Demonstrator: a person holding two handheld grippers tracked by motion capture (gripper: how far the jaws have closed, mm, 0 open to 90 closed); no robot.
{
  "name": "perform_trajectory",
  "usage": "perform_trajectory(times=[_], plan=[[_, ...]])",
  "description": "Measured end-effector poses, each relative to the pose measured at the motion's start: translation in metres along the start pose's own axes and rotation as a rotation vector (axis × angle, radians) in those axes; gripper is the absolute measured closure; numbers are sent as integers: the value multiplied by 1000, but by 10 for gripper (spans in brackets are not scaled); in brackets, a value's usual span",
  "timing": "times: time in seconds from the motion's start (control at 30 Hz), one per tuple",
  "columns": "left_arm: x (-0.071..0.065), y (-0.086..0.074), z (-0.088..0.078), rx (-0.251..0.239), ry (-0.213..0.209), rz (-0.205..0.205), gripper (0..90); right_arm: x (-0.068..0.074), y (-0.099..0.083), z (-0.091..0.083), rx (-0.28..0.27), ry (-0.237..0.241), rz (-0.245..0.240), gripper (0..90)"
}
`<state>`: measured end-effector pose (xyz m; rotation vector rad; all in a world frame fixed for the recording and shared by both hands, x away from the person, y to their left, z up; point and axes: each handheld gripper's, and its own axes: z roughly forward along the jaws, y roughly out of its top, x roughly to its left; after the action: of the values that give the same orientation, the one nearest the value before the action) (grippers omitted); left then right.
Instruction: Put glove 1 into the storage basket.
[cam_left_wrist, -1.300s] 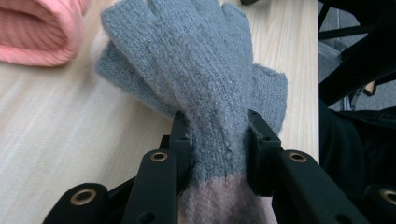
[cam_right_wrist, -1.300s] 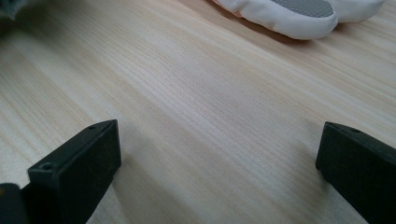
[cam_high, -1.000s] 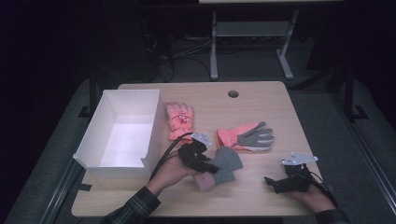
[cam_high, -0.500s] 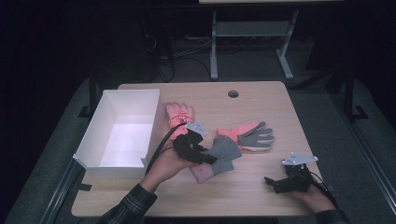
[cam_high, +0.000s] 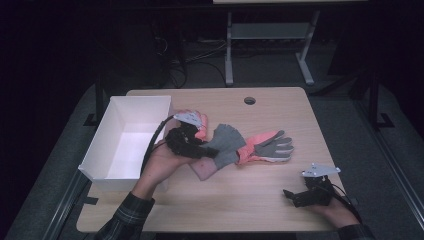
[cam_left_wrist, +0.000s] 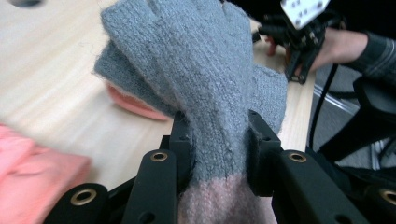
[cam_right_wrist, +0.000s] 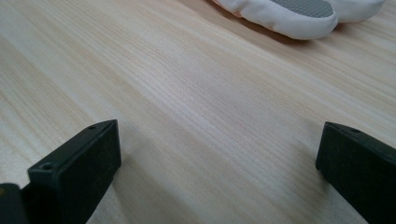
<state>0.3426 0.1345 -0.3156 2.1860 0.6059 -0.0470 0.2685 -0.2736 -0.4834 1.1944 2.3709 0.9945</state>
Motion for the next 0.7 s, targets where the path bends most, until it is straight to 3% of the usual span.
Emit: perform_trajectory(times=[0.3, 0.7], plan=[[16, -6, -49, -82, 80, -42, 685, 0, 0, 0, 0, 0, -1, 0], [35, -20, -78, -115, 182, -95, 685, 0, 0, 0, 0, 0, -1, 0]])
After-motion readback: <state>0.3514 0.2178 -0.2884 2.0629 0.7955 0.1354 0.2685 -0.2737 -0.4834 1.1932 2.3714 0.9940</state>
